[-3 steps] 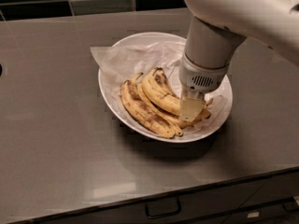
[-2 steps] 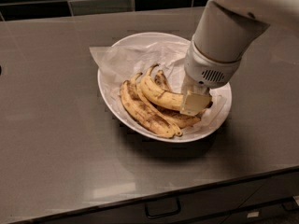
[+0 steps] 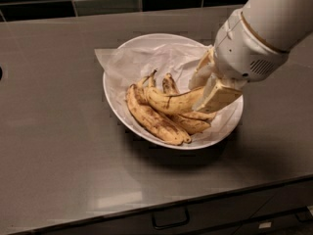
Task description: Pick banana from white bowl
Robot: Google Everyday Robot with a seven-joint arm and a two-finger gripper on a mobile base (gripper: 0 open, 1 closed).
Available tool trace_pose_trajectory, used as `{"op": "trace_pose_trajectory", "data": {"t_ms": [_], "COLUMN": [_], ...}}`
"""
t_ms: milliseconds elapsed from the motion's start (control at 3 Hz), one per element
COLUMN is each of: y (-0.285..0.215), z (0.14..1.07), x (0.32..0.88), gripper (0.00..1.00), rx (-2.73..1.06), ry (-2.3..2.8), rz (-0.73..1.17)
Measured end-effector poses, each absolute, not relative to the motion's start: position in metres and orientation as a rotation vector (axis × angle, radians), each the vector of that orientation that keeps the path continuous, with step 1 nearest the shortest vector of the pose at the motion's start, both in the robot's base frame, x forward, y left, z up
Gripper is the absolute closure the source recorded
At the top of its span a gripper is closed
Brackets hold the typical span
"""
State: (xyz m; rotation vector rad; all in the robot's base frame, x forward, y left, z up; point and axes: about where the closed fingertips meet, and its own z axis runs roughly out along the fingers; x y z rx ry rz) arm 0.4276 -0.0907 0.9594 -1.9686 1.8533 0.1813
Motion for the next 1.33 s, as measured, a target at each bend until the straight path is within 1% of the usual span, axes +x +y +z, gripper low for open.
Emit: {"op": "trace_pose_trajectory", "data": {"t_ms": [667,1333], "y": [-0.087,-0.077], "z": [0.991,1.020], "x": [0.408,0.389], "gripper": [1.00,1.00], "rx": [-2.018,-2.047], "ry": [1.574,1.417], "rz": [0.305,0.330]}}
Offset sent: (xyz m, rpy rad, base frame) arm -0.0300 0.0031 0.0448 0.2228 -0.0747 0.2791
